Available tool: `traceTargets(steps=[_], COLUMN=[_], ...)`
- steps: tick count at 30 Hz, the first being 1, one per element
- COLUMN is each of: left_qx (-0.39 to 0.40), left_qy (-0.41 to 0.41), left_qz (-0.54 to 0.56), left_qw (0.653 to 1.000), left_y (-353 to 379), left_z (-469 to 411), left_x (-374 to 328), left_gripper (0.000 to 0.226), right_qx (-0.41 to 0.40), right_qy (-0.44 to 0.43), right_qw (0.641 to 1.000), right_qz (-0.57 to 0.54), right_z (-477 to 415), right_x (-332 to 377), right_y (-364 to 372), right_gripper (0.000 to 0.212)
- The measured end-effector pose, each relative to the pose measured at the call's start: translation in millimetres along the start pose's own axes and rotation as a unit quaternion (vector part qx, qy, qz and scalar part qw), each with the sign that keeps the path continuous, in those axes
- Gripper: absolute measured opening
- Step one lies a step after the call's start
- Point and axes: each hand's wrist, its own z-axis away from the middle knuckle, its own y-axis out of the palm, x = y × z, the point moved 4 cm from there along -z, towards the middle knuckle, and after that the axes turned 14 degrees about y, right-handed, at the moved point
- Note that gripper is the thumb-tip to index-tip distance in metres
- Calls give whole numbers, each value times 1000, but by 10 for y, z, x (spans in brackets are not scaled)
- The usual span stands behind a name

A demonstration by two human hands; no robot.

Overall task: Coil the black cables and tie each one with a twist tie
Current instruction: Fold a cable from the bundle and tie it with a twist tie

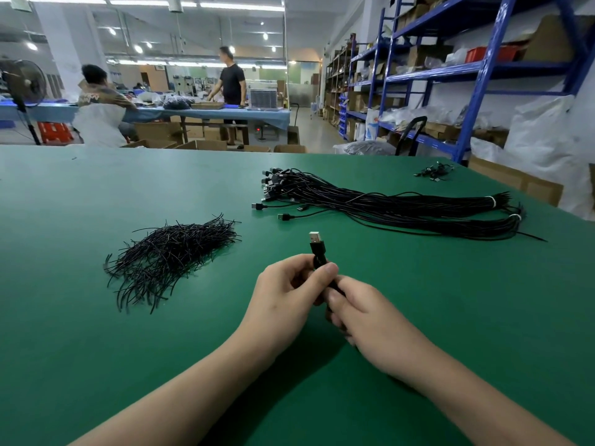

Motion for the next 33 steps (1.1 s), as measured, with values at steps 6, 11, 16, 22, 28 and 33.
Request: traceTargets(steps=[6, 11, 16, 22, 28, 33], left_qx=[12, 29, 31, 3, 30, -65], left_qy=[-12, -1, -4, -4, -20, -16], left_qz=[15, 59, 89, 75, -54, -562], left_qw=[1000, 998, 996, 997, 998, 824], left_y=[0, 22, 33, -16, -215, -1060], left_z=[-13, -17, -19, -48, -137, -267], left_x=[17, -28, -54, -9, 68, 65], left_gripper=[32, 30, 27, 27, 49, 33], right_qx=[133, 230, 243, 132, 41, 7], right_qy=[66, 117, 91, 13, 27, 51], right_qw=[965, 907, 902, 965, 985, 987], right_qz=[-215, -334, -345, -225, -165, -154], right_z=[4, 38, 52, 32, 14, 10], right_x=[-27, -43, -35, 17, -20, -52], right_y=[10, 28, 48, 55, -25, -85], right_gripper=[41, 34, 29, 29, 31, 30])
